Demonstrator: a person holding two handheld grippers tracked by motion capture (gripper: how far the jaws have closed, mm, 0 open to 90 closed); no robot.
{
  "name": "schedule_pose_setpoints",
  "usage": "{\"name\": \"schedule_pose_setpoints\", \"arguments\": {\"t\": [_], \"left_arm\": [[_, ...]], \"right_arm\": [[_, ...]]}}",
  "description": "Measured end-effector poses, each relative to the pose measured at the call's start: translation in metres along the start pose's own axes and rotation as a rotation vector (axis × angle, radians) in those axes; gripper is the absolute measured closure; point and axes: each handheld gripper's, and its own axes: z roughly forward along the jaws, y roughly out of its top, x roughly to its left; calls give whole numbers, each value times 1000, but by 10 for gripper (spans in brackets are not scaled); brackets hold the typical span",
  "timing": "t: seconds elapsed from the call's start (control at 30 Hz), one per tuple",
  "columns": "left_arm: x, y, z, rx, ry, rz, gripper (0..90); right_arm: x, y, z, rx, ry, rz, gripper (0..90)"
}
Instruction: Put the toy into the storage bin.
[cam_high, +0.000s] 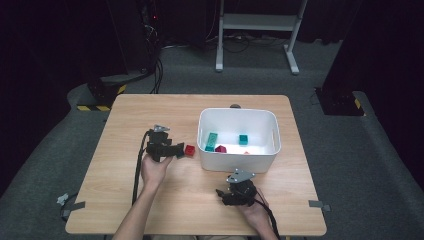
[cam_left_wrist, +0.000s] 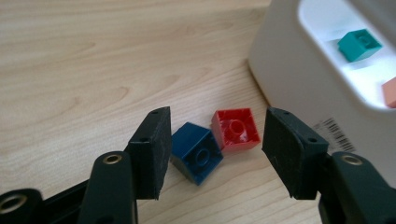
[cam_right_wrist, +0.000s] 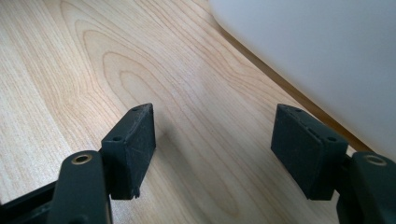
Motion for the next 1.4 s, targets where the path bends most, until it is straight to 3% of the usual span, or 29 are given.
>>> {"name": "schedule_pose_setpoints", "arguments": {"t": [0.63, 1.4], "left_arm": [[8, -13, 35, 29, 38, -73, 416], [13, -18, 45, 81, 94, -60, 462]], "right_arm": [[0, 0, 0, 0, 0, -1, 306], [0, 0, 0, 0, 0, -1, 306]]}}
